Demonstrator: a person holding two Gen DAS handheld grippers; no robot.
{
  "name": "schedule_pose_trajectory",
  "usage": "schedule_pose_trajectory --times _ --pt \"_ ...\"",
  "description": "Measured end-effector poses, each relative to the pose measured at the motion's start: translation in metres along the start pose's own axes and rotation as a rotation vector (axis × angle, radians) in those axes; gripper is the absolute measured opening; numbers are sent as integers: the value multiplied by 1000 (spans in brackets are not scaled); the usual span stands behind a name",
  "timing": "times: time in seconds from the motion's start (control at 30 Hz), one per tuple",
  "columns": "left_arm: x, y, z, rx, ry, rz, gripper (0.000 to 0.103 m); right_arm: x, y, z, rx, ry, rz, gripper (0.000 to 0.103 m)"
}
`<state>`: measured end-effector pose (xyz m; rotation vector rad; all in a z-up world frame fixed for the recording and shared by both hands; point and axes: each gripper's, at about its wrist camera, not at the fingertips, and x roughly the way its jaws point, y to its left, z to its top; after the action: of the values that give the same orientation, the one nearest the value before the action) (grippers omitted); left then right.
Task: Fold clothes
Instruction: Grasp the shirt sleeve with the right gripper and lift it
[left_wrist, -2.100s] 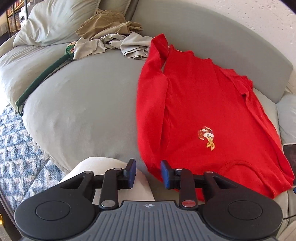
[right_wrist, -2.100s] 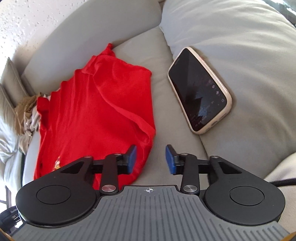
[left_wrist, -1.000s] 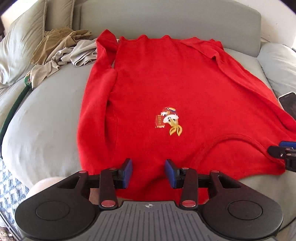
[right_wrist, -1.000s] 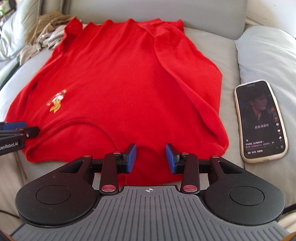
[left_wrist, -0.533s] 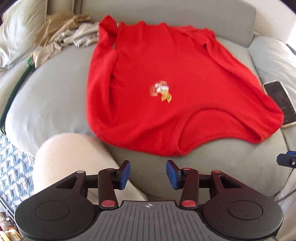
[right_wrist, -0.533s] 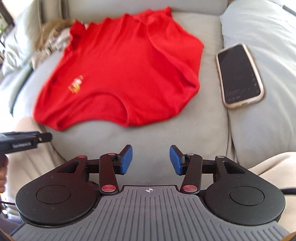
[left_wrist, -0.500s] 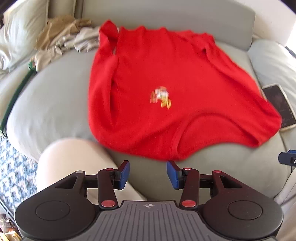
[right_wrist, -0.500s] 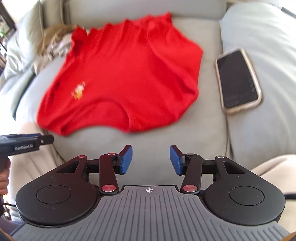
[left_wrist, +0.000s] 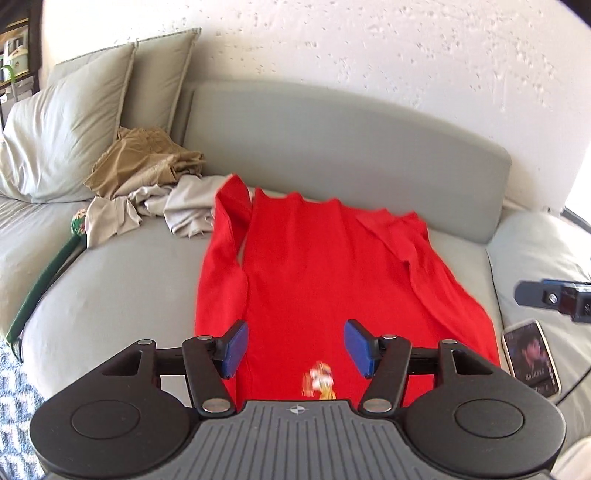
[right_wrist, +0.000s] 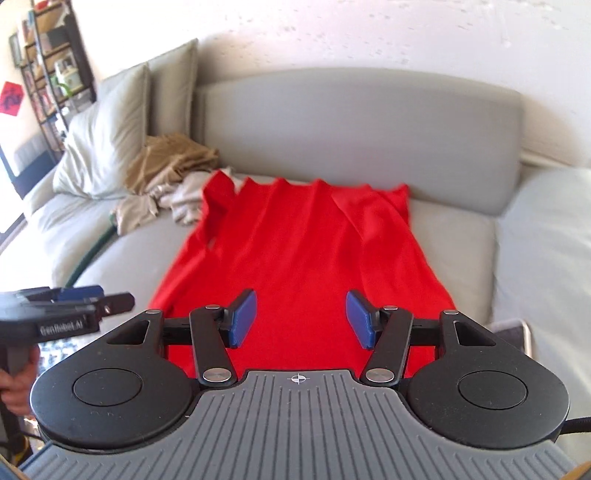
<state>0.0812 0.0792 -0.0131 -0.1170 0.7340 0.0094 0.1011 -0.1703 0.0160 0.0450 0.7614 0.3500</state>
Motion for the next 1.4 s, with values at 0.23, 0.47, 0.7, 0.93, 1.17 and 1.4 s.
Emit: schedule_pose_trajectory --times 0.23,0.47,0.7,0.93,1.17,1.4 --pt "81 15 21 -104 48 5 57 144 1 74 -30 32 -25 60" --pt "160 29 17 -124 149 18 56 284 -27 89 -92 41 -145 58" --pt "185 28 -1 -122 196 -8 57 372 -47 86 -156 103 -202 50" --pt "181 22 -4 -101 209 -1 57 360 -63 91 -55 33 -277 11" --pt "133 4 10 -103 149 -66 57 256 -105 122 156 -142 -237 10" --pt "69 -34 12 -93 129 -236 58 88 -188 118 373 -327 -230 11"
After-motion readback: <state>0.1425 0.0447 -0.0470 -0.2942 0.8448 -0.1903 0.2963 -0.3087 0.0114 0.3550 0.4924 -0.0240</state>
